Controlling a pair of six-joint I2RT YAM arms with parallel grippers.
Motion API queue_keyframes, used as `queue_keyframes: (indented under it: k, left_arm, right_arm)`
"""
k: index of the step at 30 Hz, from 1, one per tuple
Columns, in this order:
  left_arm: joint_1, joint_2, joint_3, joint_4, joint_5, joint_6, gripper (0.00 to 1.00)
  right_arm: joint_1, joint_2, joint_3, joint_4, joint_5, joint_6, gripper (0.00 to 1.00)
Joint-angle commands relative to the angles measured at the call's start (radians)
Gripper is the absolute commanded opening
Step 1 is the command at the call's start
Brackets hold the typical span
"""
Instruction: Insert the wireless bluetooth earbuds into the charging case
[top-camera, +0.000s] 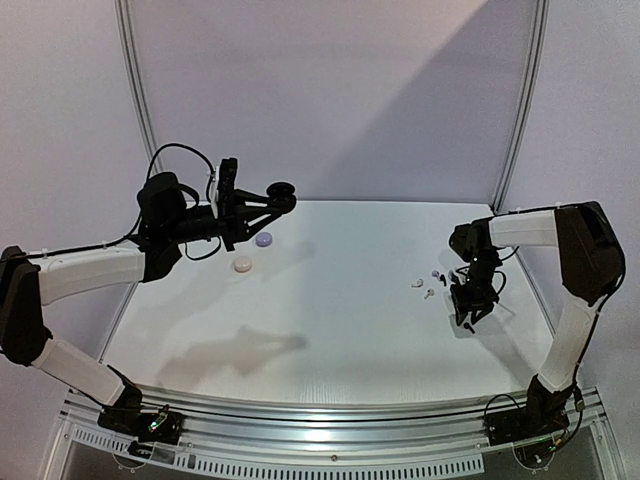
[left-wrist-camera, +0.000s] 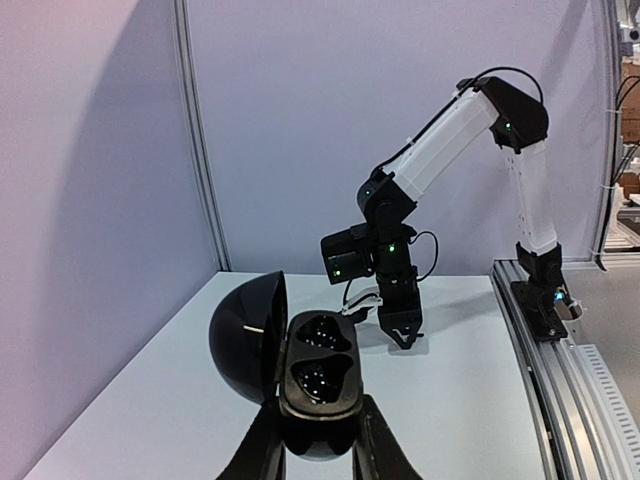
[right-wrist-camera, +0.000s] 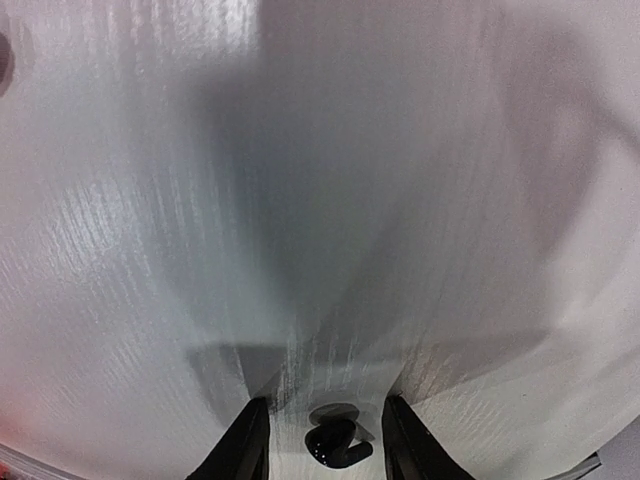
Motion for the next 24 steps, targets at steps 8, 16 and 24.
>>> queue_keyframes:
  k: [8,16,24]
  left_arm:
    - [0.000,-0.032,-0.024,0.008,0.003,0.031,0.00]
    - [0.000,-0.037,-0.029,0.008,0.002,0.037,0.00]
    - [0.000,-0.037,-0.032,0.008,0.000,0.038,0.00]
  right_arm:
    - [0.020,0.029,-0.038,0.002,0.006,-0.071,0.32]
    - [0.020,0.023,-0.049,0.003,0.004,-0.069,0.28]
    - [0.021,0.017,-0.063,0.005,0.006,-0.071,0.22]
